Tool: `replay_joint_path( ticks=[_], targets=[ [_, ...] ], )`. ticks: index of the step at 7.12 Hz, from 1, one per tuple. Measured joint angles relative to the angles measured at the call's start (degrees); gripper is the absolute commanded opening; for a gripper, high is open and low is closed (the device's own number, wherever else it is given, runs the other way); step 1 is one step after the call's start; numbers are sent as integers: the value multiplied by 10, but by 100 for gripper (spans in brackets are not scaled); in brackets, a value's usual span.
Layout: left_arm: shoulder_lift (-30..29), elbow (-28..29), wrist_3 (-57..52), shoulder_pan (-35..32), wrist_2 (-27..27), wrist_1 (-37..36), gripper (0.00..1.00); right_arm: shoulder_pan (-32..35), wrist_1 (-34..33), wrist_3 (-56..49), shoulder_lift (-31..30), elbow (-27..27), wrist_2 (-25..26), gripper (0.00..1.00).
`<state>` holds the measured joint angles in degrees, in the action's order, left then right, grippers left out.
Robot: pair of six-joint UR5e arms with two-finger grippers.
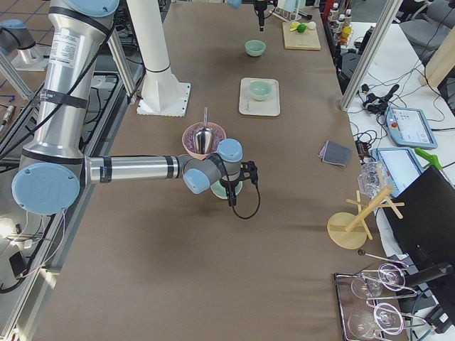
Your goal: Stack green bowls together
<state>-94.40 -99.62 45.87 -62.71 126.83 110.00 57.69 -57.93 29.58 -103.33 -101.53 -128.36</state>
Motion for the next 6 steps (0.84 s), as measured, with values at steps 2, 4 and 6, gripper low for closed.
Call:
replay_joint_path(
  ticks=[2, 4, 6],
  targets=[
    [-3, 5, 1, 1, -2, 0, 98, -6, 0, 4, 2, 8, 8, 83],
    [-6, 10, 2, 1, -3, 0, 98, -10, 0, 9, 12, 29, 8, 46],
    [-9, 21, 1, 1, -3, 0, 98, -11, 1, 19, 17, 34, 5, 0]
  ],
)
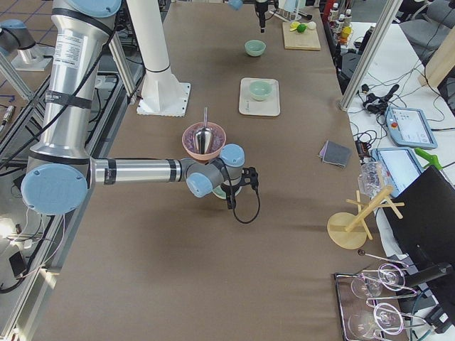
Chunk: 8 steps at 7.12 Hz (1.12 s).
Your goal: Stack green bowls together
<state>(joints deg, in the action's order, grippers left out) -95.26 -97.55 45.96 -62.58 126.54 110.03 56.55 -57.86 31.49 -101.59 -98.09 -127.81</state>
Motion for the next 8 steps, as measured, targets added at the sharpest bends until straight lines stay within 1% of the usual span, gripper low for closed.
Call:
replay_joint_path(
  ticks=[2, 4, 5, 6, 7, 8],
  targets=[
    [-4, 12, 0, 0, 0, 0, 98, 0, 0, 6, 1, -1, -6, 0],
    [-8, 23, -1, 0, 0, 1, 97, 1, 0, 11, 2, -4, -30, 0],
    [-11, 29, -1, 1, 0, 1, 94, 5, -2, 12, 5, -10, -42, 0],
    [-15, 37, -2, 7, 1, 3, 93, 17, -6, 13, 13, -16, -55, 0],
    [-16, 42, -4, 22, 1, 4, 91, 33, -15, 13, 27, -17, -65, 0],
    [-15, 43, -4, 40, 1, 5, 83, 50, -35, 13, 45, -18, -73, 0]
  ],
)
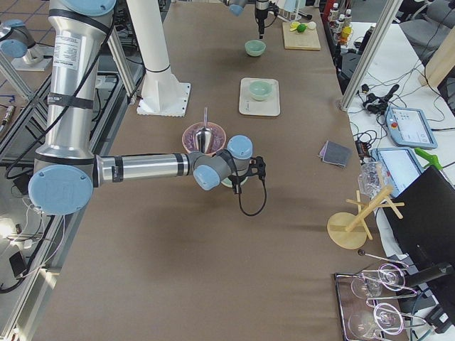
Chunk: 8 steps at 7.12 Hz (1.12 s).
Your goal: Stack green bowls together
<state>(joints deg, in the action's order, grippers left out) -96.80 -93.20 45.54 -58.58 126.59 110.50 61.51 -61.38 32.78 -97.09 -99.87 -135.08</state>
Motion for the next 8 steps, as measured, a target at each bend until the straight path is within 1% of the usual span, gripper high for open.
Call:
replay_joint_path(
  ticks=[1, 2, 3, 4, 5, 7, 8],
  targets=[
    [0, 0, 0, 13, 0, 0, 67, 14, -24, 0, 19, -1, -9, 0],
    [2, 1, 0, 21, 0, 1, 47, 22, -38, 0, 32, -3, -15, 0],
    [4, 1, 0, 25, 0, 1, 45, 26, -44, 0, 39, -3, -17, 0],
    [6, 2, 1, 28, 0, 1, 15, 28, -47, 0, 44, -3, -19, 0],
    [8, 1, 2, 30, 0, 0, 0, 29, -50, 3, 49, -3, -19, 0],
    [5, -2, 3, 31, 6, -1, 0, 30, -62, 17, 64, -4, -23, 0],
    [1, -5, 3, 31, 17, -3, 0, 31, -65, 35, 79, -5, -24, 0]
  ],
)
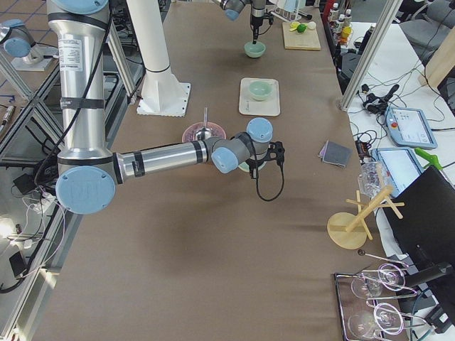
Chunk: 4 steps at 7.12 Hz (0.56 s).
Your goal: Stack green bowls together
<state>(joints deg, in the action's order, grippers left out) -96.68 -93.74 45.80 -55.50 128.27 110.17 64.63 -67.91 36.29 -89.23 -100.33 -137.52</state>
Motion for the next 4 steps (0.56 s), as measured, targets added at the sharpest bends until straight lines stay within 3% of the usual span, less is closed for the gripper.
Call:
replay_joint_path(
  ticks=[2, 4],
  targets=[
    [-29, -5, 20, 0, 30, -4, 0, -2, -3, 69, 49, 2, -2, 0],
    [-121, -12, 95, 12, 38, -63, 0, -15, -7, 134, 96, 4, -1, 0]
  ],
)
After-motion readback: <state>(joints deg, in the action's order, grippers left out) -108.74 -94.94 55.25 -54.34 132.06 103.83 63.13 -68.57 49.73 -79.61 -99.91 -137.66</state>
